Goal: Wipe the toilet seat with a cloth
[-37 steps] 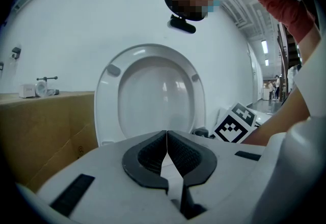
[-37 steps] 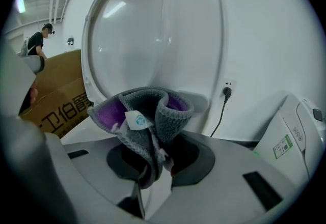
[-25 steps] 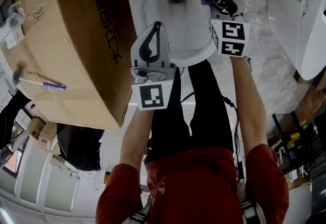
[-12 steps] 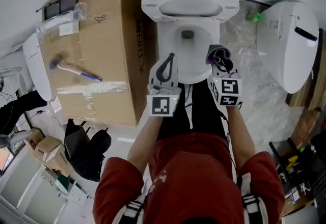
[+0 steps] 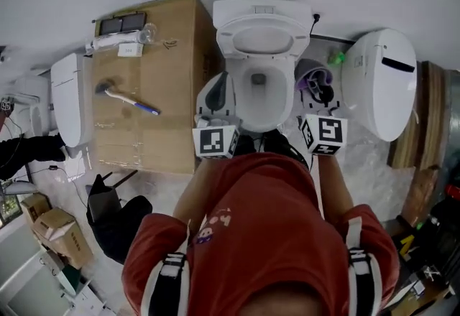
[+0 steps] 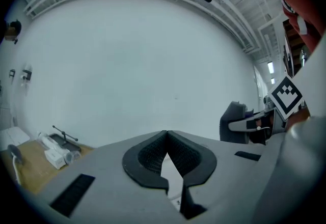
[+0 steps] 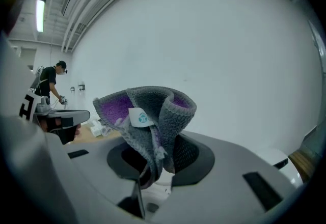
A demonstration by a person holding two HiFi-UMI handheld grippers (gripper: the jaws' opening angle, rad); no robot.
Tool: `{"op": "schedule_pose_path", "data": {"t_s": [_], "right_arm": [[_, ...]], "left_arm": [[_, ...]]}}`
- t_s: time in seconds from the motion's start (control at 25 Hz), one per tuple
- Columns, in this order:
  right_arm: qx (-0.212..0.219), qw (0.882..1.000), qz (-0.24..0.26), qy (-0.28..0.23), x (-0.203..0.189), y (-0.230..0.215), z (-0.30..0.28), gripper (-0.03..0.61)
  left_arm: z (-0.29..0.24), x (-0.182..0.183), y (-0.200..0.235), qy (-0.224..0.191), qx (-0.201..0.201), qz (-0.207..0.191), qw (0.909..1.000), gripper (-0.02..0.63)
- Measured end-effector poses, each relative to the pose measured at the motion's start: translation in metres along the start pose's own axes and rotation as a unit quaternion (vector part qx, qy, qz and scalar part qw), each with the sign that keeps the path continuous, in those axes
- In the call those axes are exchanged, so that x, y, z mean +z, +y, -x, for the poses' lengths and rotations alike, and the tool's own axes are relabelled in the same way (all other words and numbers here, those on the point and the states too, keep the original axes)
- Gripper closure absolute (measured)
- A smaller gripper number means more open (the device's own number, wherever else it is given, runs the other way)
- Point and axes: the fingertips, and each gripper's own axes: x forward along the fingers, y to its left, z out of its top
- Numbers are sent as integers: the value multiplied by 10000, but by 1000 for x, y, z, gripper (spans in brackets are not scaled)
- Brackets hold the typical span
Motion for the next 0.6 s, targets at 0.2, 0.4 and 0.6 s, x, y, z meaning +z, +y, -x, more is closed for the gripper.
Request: {"op": "schedule_pose_path", "data": {"t_s": [0.2,0.4,0.6], "right_arm": [[-294,9981,16,-550,50,-12,36,489],[-465,9961,-56,-749,64,-22,46,488],[-568,9960,-60,-686,56,-30,54,489]], "left_arm": [[6,26,7,-184,76,-219,9996,600],[-7,34,10,-220,5,-532,9983,599],[-18,35,3,-165,-120,-467,9987,598]]}}
